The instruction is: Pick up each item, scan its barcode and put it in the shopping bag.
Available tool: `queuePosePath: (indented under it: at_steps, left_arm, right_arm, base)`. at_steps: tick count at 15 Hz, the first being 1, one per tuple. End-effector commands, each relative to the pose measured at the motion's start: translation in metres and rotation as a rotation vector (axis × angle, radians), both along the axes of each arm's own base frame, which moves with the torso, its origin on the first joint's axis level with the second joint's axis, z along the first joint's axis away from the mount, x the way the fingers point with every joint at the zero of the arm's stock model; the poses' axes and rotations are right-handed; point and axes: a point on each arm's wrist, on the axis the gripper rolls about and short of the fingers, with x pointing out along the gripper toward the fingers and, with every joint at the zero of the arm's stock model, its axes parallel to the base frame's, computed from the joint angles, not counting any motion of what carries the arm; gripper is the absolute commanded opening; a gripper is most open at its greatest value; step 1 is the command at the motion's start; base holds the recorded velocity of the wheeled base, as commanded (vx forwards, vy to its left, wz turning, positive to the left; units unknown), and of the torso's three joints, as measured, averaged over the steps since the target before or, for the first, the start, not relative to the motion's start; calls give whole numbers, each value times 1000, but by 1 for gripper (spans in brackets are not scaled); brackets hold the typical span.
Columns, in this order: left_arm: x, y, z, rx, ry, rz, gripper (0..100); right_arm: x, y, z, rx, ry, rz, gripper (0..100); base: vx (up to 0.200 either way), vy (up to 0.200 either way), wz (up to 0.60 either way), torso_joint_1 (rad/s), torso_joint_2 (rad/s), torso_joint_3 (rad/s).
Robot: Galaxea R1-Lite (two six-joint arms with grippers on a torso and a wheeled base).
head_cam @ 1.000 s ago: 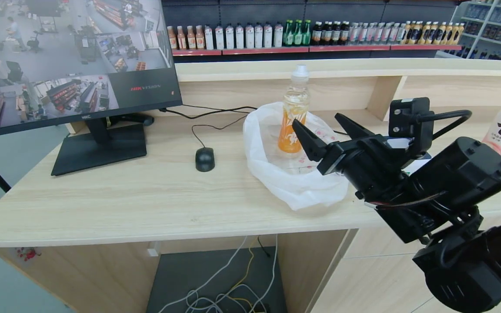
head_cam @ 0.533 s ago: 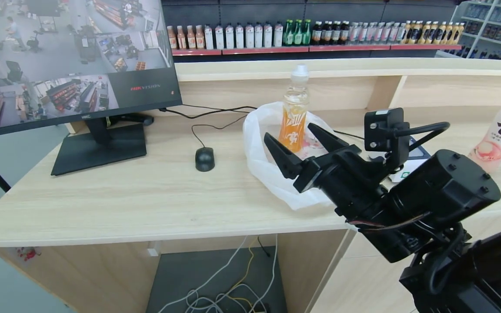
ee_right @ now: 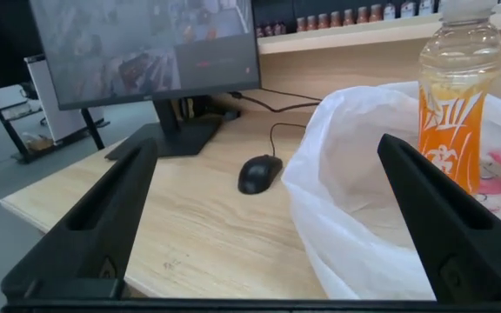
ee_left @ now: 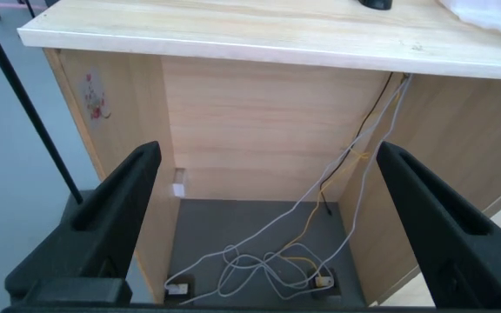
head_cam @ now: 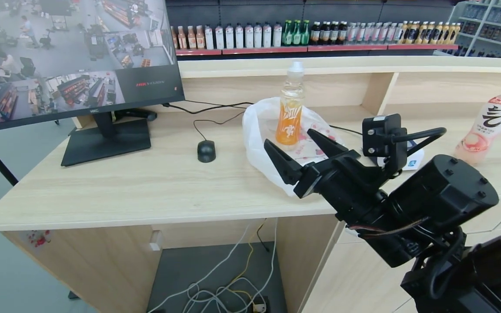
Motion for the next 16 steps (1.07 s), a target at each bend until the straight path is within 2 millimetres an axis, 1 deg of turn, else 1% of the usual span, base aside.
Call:
queuePosePath:
  at_steps: [1, 3, 5, 7, 16]
  left_arm:
    - [0, 0, 0, -1, 0, 0, 100]
    - [0, 0, 0, -1, 0, 0, 100]
    - [0, 0, 0, -3, 0, 0, 100]
    - [0, 0, 0, -3, 0, 0, 100]
    - [0, 0, 0, -3, 0, 2, 100]
  right_arm:
    - [3, -3, -2, -5, 5, -13, 100]
    - [9, -9, -4, -4, 13, -36, 100]
    - [10, -20, -12, -30, 44, -68, 100]
    - [15, -28, -9, -25, 34, -97, 100]
    - [13, -31, -17, -44, 62, -100, 100]
  base:
    - [0, -200, 0, -2, -2, 2]
    - [0, -200, 0, -7, 0, 2]
    - [0, -200, 0, 15, 5, 0]
    - [0, -200, 0, 2, 5, 2]
    - [0, -200, 0, 1, 3, 3]
